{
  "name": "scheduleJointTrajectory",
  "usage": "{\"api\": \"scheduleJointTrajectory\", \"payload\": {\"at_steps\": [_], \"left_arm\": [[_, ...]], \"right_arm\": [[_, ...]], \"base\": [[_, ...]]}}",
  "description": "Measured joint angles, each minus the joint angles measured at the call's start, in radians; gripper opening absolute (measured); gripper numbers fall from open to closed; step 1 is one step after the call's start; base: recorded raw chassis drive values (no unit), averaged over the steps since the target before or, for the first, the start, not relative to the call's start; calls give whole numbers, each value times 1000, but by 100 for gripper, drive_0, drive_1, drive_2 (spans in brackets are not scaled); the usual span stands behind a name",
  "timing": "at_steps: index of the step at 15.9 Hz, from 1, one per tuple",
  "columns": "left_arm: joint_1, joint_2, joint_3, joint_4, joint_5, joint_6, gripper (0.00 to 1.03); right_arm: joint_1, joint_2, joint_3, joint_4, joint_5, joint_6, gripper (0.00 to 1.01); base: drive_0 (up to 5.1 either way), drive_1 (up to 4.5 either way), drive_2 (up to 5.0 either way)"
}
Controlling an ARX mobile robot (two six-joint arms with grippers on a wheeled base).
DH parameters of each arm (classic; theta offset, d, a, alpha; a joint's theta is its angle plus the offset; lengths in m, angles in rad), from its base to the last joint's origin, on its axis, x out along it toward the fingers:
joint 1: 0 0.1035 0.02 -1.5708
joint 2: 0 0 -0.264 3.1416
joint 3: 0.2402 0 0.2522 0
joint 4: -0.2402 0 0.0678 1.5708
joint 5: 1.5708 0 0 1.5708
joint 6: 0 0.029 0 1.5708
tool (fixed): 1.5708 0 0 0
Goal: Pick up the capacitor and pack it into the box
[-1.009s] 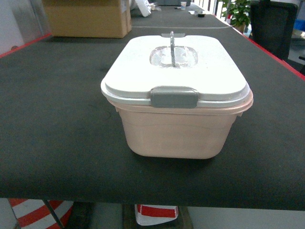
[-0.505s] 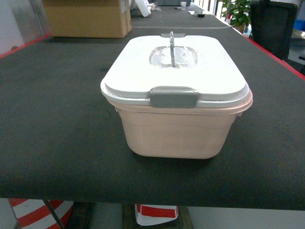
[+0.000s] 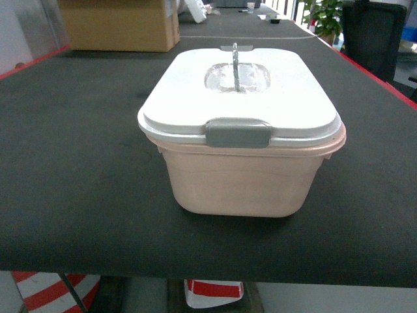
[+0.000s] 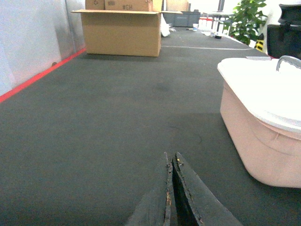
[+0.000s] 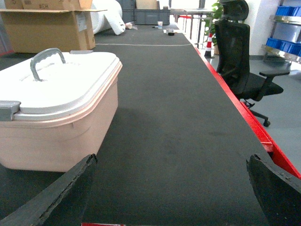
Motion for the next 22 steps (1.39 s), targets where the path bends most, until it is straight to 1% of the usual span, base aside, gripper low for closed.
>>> {"api": "scheduleJointTrajectory", "payload": {"at_steps": [4,11,12,13,14,15,17,20,22], "left_arm": [[0,-111,0,-109,0,0,2],[0,-157,0,-154,0,0,2],[0,-180,0,-179,0,0,2],[0,-357,0,-351,3,0,2],[0,-356,0,-374,-1,0,2],[0,-356,0,-369,2,0,11],[0,-356,0,-365,2,0,34],[0,-356,0,-366,2,0,61],[0,-356,0,-366,2,0,88]], "right_arm": [[0,0,0,0,0,0,98],[0,0,0,0,0,0,98],[0,0,0,0,0,0,98],[0,0,0,0,0,0,98],[0,0,0,1,0,0,98],[0,0,0,1,0,0,98],[0,0,0,1,0,0,98],[0,0,0,0,0,0,98],[0,0,0,0,0,0,98]], "base": [[0,0,0],[0,0,0],[0,0,0],[0,0,0],[0,0,0],[0,0,0],[0,0,0],[0,0,0],[0,0,0]]}}
